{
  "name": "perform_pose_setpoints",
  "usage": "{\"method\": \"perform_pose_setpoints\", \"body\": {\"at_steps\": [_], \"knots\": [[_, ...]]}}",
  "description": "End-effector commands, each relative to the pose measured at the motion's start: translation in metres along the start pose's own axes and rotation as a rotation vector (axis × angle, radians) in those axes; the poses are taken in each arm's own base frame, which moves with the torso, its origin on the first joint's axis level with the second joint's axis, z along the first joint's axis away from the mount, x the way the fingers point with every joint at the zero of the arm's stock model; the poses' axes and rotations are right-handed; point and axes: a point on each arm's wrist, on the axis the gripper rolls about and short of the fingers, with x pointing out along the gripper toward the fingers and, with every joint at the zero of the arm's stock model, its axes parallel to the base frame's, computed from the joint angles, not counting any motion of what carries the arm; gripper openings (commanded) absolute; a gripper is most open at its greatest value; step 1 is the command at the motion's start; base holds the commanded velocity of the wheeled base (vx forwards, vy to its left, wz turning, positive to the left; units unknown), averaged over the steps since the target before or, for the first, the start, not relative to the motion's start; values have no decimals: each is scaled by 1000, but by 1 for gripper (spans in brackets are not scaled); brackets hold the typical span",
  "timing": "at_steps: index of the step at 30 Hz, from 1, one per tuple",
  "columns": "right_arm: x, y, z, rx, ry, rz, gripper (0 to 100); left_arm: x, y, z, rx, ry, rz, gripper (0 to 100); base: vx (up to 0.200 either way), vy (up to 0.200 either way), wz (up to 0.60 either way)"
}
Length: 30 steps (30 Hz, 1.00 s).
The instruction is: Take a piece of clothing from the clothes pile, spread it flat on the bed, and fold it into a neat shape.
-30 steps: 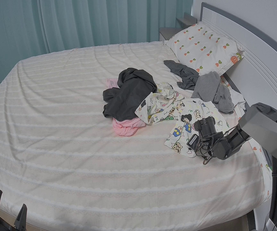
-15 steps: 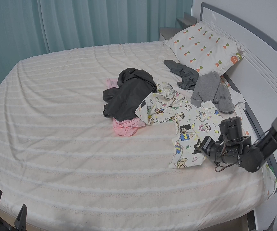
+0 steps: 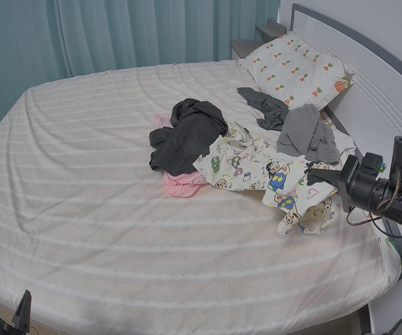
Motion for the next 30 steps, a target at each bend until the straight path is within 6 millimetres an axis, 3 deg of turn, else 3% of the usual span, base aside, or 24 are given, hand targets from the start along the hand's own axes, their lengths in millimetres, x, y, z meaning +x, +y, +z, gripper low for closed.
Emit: {"method": "perform_pose_setpoints", "body": {"at_steps": [1,3,4,8,9,10,13,16,22,25,30], "knots": [[-44,64,36,-79,-84,280,0,11,-4,97,-58,-56,-87,100,0,0,0],[-46,71,39,-86,-85,303,0,19,-4,97,-41,-14,-126,100,0,0,0],[-51,87,48,-104,-83,354,0,37,-6,97,-40,82,-233,100,0,0,0],[-57,113,63,-129,-54,429,0,67,-9,96,-70,220,-420,100,0,0,0],[-57,113,63,-129,-54,429,0,67,-9,96,-70,220,-420,100,0,0,0],[-61,125,69,-139,-45,454,0,86,-12,96,-86,281,-512,100,0,0,0],[-65,140,73,-147,-23,488,0,113,-19,92,-98,348,-579,100,0,0,0],[-66,155,72,-146,19,510,0,141,-34,85,-114,415,-678,100,0,0,0],[-61,172,73,-143,56,536,0,171,-71,60,-158,597,-799,100,0,0,0],[-59,175,72,-136,69,542,0,178,-82,54,-141,609,-822,100,0,0,0],[-61,190,62,-67,155,568,0,200,-120,37,-89,567,-841,100,0,0,0]]}}
